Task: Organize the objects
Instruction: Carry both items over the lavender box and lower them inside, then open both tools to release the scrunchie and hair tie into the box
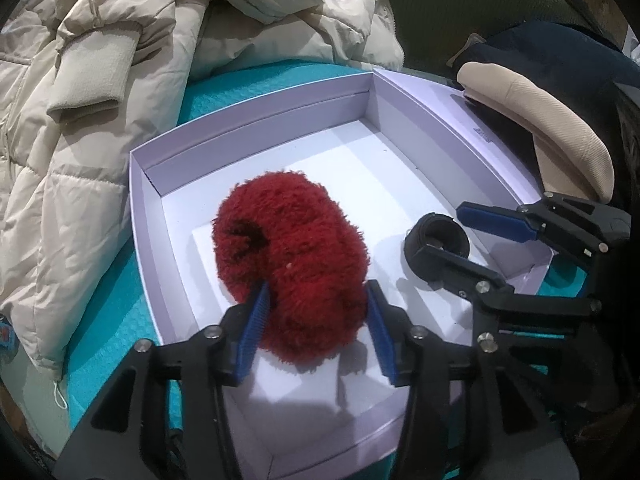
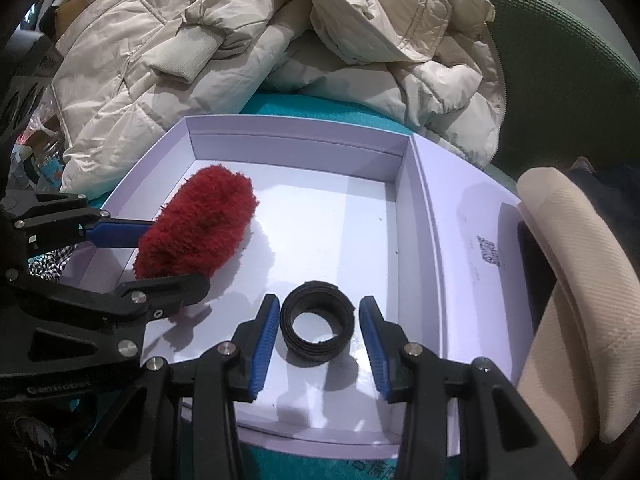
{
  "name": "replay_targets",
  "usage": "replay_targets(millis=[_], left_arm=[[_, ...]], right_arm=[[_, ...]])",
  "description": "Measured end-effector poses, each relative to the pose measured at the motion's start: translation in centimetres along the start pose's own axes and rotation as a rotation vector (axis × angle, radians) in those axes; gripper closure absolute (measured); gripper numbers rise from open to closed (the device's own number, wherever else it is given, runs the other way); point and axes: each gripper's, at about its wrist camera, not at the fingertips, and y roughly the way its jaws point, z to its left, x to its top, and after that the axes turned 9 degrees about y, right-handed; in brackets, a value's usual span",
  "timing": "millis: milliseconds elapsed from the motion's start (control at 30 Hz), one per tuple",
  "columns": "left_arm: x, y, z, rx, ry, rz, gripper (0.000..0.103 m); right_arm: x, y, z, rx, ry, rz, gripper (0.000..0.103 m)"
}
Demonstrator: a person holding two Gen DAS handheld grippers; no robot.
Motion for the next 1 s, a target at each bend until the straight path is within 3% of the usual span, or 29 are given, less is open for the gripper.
replay_targets(millis=[100, 567, 1000], left_arm=[[0.0, -0.6, 0.1, -0.002, -0.007, -0.011, 0.048], [-0.6, -5.0, 0.3, 0.002, -0.039, -0.059, 0.047], [-2.5, -10.4, 1.1, 0.051, -0.064, -0.126, 0.045]], right_arm=[[0.1, -0.5, 0.0, -0.004, 0.004, -0.008, 0.06], [0.5, -4.3, 0.6, -0.027, -0.003, -0.069, 0.06], [0.4, -8.1, 3.3, -0.033, -0.035, -0.123, 0.054]])
